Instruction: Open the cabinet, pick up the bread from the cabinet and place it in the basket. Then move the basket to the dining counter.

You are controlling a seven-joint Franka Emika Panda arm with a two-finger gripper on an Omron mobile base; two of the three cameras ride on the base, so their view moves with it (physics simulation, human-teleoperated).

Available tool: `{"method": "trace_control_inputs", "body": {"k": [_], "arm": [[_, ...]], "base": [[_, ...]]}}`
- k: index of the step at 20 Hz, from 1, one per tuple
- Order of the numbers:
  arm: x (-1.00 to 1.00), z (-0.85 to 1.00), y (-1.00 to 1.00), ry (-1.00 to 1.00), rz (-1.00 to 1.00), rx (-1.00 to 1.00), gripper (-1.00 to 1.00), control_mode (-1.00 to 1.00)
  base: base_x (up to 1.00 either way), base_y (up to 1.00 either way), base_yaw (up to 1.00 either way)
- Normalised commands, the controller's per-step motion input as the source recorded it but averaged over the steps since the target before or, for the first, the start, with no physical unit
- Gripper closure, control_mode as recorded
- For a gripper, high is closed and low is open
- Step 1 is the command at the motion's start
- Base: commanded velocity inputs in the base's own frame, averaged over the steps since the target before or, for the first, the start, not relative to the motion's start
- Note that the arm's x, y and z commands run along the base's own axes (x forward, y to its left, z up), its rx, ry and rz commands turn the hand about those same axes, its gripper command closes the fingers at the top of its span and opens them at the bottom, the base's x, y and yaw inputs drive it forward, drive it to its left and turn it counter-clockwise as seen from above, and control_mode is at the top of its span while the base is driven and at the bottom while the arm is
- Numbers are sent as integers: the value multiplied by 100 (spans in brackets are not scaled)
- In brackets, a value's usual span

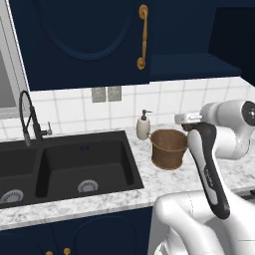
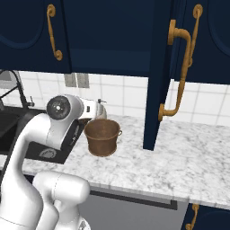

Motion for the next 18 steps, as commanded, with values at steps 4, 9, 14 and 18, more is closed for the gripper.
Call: {"method": "trace_control_inputs", "body": {"k": [4, 9, 14, 18], "arm": [[34, -58, 0, 17, 0, 0, 100, -100], [56, -35, 0, 18, 0, 0, 100, -100], [53, -22, -7, 11, 0, 0, 100, -100], [53, -29, -11, 5, 0, 0, 100, -100]], "base": [[0, 0, 0], [0, 0, 0], [0, 0, 0], [0, 0, 0]]}}
